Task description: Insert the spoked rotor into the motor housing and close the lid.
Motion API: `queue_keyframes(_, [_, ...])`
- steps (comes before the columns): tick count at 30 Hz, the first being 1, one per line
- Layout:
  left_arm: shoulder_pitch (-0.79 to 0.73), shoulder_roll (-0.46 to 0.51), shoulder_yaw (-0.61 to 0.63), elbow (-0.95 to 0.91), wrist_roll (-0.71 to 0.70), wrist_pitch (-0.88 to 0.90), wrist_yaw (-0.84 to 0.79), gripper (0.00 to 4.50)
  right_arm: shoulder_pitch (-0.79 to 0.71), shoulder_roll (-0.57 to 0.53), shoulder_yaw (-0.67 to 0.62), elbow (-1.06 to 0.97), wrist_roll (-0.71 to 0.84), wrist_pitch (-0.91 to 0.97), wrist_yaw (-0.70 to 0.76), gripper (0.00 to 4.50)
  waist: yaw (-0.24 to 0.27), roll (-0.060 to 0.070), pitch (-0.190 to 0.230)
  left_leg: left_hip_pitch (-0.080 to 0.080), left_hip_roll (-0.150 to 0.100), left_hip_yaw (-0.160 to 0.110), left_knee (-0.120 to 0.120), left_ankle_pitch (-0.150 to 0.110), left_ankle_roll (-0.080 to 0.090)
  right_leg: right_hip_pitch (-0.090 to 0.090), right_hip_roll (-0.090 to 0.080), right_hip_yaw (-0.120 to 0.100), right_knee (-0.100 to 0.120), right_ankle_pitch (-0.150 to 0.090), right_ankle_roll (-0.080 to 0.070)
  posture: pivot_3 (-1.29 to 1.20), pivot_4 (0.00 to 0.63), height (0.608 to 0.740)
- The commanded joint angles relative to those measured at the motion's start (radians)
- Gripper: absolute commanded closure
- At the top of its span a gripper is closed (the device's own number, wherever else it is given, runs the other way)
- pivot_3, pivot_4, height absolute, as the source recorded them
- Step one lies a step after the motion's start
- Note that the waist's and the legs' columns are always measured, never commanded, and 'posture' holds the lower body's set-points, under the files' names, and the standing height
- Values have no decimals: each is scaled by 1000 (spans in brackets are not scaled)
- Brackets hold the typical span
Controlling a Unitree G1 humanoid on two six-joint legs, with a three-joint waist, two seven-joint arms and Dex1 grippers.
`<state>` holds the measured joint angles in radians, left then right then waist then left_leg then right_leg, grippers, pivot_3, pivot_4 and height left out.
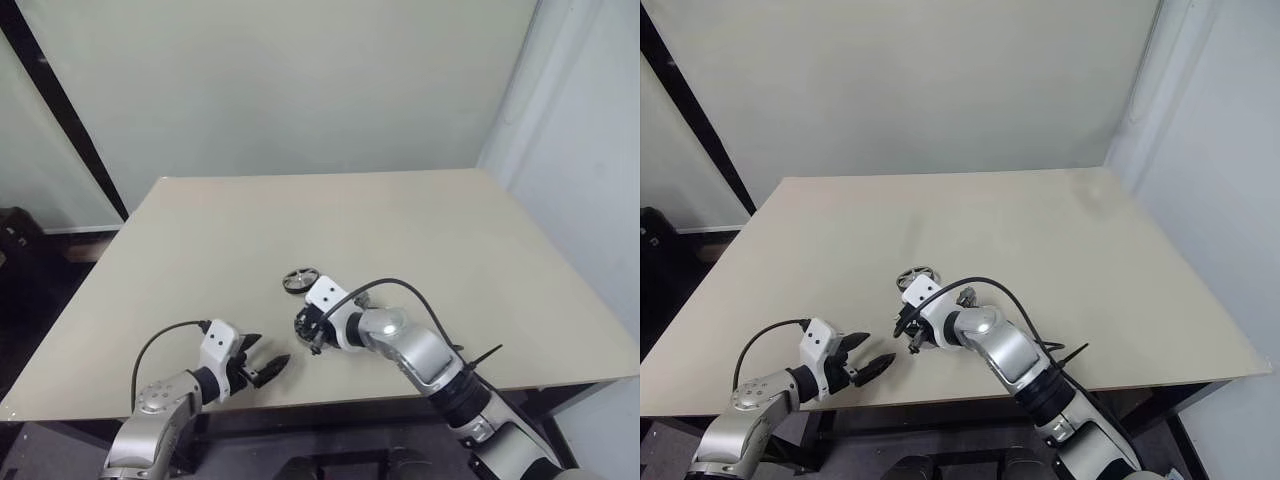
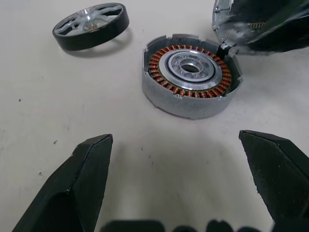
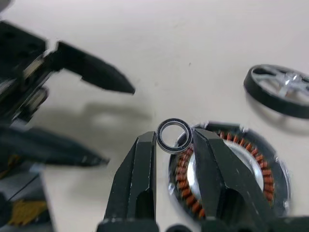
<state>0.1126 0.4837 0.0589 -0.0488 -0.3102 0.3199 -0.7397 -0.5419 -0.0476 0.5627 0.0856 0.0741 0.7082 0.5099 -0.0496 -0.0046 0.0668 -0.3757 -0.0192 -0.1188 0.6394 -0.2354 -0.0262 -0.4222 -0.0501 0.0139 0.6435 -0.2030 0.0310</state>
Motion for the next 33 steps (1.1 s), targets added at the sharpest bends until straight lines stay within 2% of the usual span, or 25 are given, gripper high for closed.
queue_keyframes(1, [2, -3, 10, -43, -4, -26, 8, 0, -34, 35, -24, 68, -33, -78, -32, 3698, 0, 0, 0, 0, 0, 0, 0, 0, 0, 0, 0, 0, 0, 0, 0, 0, 0, 740])
queue_keyframes(8, [13, -12, 16, -36, -2, -48, 20, 0, -51, 50, -35, 183, -89, -150, -59, 3698, 0, 0, 0, 0, 0, 0, 0, 0, 0, 0, 0, 0, 1, 1, -1, 0, 0, 740])
queue_keyframes(33, [-3, -12, 4, -17, 2, -59, 19, 0, -41, 48, -64, 260, -155, -165, -63, 3698, 0, 0, -1, 1, 0, 0, 3, 0, 0, 1, 1, 1, 3, 2, -2, 0, 0, 740])
